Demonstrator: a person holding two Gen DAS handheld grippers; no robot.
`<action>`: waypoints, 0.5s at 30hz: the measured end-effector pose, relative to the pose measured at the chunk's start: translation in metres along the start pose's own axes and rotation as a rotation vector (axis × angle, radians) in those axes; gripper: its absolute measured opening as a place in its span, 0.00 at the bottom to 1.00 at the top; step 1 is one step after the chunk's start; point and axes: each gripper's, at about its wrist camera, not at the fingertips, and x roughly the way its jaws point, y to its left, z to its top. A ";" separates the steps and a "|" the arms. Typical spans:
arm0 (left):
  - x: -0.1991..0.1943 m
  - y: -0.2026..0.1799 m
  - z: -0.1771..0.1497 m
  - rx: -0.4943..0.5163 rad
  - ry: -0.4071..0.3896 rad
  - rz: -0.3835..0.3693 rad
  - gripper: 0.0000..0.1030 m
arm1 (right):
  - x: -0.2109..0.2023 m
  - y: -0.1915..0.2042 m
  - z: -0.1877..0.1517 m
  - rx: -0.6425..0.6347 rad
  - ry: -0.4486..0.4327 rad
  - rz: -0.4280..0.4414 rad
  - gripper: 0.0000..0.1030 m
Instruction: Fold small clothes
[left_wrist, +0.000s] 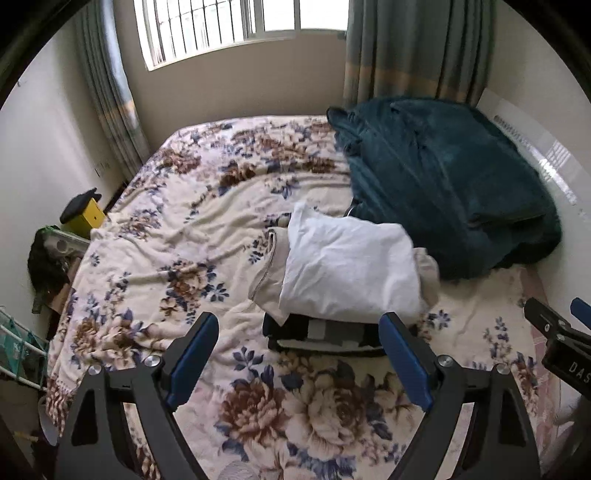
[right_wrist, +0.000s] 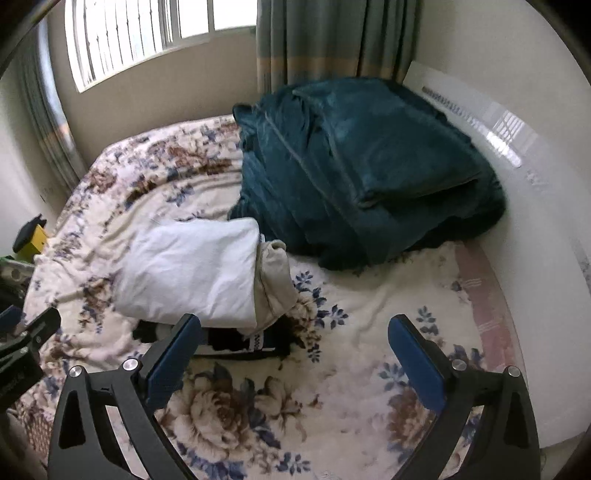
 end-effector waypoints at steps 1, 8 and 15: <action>-0.013 -0.001 -0.002 0.004 -0.011 0.000 0.86 | -0.021 -0.003 -0.002 -0.003 -0.022 0.003 0.99; -0.111 -0.007 -0.020 0.006 -0.099 -0.003 0.86 | -0.140 -0.020 -0.023 -0.040 -0.123 0.043 0.99; -0.193 -0.011 -0.034 -0.009 -0.176 -0.013 0.86 | -0.245 -0.042 -0.045 -0.047 -0.197 0.086 0.99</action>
